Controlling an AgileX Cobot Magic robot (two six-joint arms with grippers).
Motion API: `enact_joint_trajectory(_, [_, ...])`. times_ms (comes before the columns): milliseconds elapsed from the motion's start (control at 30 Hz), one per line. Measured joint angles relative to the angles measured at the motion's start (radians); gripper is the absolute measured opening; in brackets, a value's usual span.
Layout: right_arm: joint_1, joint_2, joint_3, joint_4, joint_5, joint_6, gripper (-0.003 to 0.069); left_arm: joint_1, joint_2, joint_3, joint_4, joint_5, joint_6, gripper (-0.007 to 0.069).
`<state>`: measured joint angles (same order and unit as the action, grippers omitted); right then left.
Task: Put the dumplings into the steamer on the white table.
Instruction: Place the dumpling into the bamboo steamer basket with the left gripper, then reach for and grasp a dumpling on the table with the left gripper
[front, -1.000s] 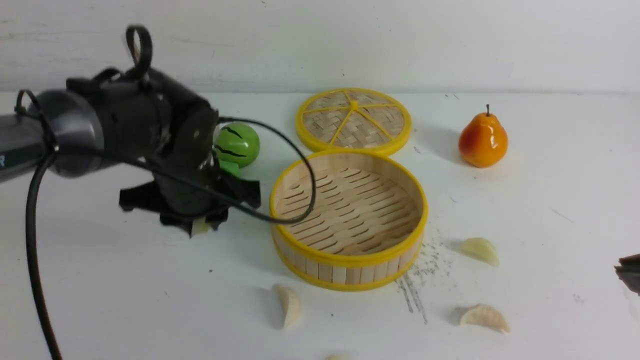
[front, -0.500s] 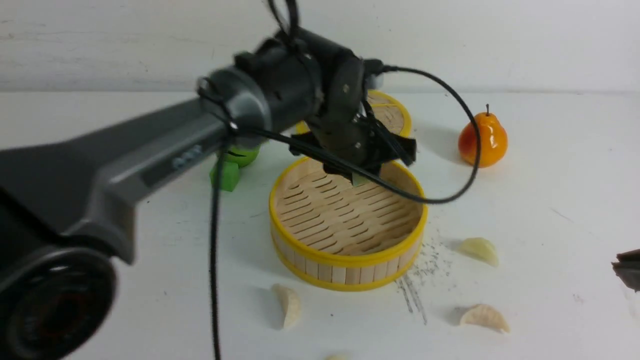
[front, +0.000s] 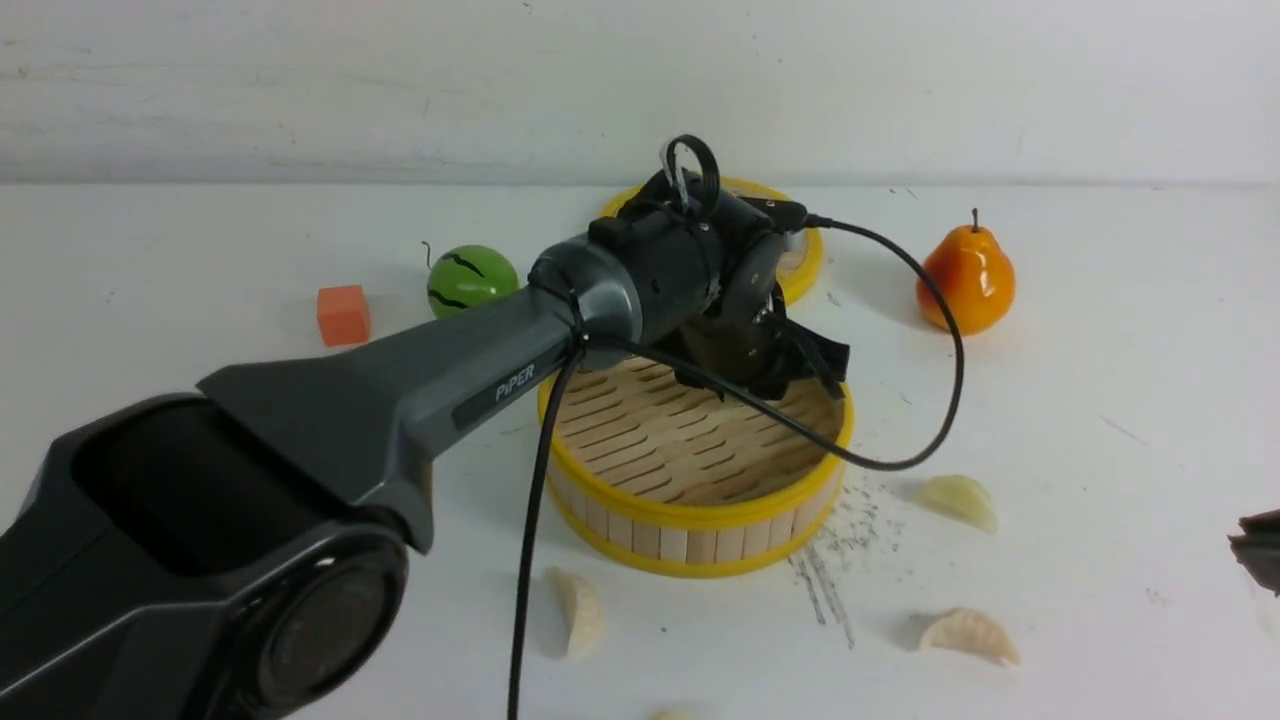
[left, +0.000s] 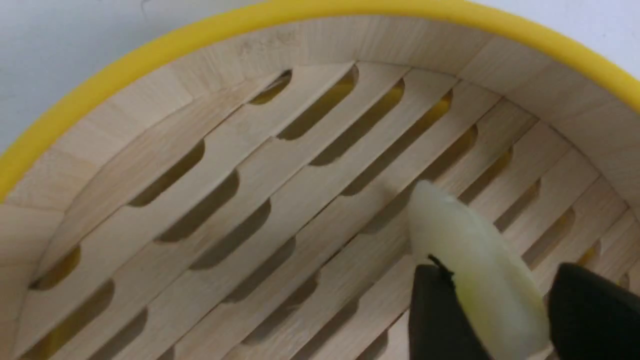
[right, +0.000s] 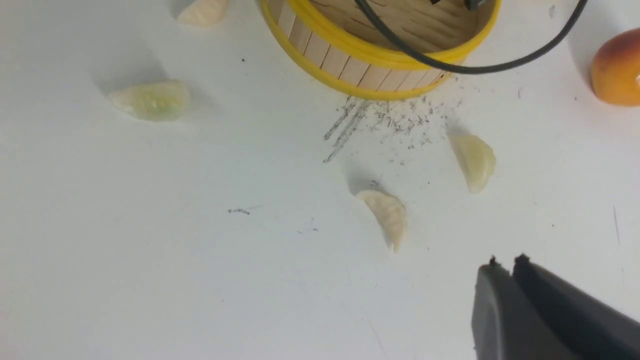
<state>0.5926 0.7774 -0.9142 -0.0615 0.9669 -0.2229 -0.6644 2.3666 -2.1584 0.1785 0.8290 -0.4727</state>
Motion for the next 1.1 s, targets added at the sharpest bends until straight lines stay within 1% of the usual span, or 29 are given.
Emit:
enact_joint_trajectory(33, [0.000,0.000,0.000,0.000,0.000,0.000,0.0042,0.000,0.000,0.000,0.000,0.007,0.000,0.0335])
enact_joint_trajectory(100, [0.000,0.000,0.000,-0.002,0.000,0.000,0.0043,0.000,-0.003,-0.071,0.001,0.122,0.000,0.0462])
enact_joint_trajectory(133, [0.000,0.000,0.000,-0.002,0.000,0.000,0.0044,0.000,-0.004,-0.071,0.001,0.133,0.000,0.0470])
enact_joint_trajectory(167, [0.000,0.000,0.000,-0.002,-0.001,0.000,0.0045,0.000,-0.014,-0.119,0.000,0.213,0.015,0.0520])
enact_joint_trajectory(233, [0.000,0.000,0.000,0.000,-0.012,0.000,0.0050,0.001,-0.052,-0.168,-0.001,0.297,0.041,0.0573])
enact_joint_trajectory(267, [0.000,0.000,0.000,0.001,-0.017,0.000,0.0052,0.001,-0.074,-0.174,-0.003,0.317,0.046,0.0579])
enact_joint_trajectory(367, [0.000,0.000,0.000,0.001,-0.023,0.000,0.0056,0.001,-0.155,-0.183,-0.009,0.372,0.075,0.0582])
enact_joint_trajectory(500, [0.000,0.000,0.000,0.001,-0.026,0.000,0.0061,0.010,-0.287,-0.127,-0.014,0.410,0.127,0.0551])
enact_joint_trajectory(600, [0.000,0.000,0.000,0.001,-0.027,0.015,0.0064,0.022,-0.404,-0.002,-0.020,0.414,0.165,0.0526])
enact_joint_trajectory(733, [0.000,0.000,0.000,0.004,-0.027,0.049,0.0071,0.030,-0.535,0.234,-0.018,0.414,0.176,0.0506])
enact_joint_trajectory(767, [0.000,0.000,0.000,0.005,-0.028,0.054,0.0073,0.031,-0.574,0.342,-0.019,0.413,0.175,0.0503])
enact_joint_trajectory(833, [0.000,0.000,0.000,0.005,-0.028,0.053,0.0074,0.031,-0.623,0.485,-0.024,0.384,0.154,0.0501])
enact_joint_trajectory(933, [0.000,0.000,0.000,0.005,-0.028,0.056,0.0076,0.031,-0.666,0.672,-0.026,0.282,0.089,0.0501])
enact_joint_trajectory(1000, [0.000,0.000,0.000,0.005,-0.030,0.056,0.0080,0.031,-0.672,0.796,-0.027,0.164,0.004,0.0500])
enact_joint_trajectory(1100, [0.000,0.000,0.000,0.005,-0.030,0.056,0.0083,0.031,-0.657,0.900,-0.027,0.026,-0.096,0.0500])
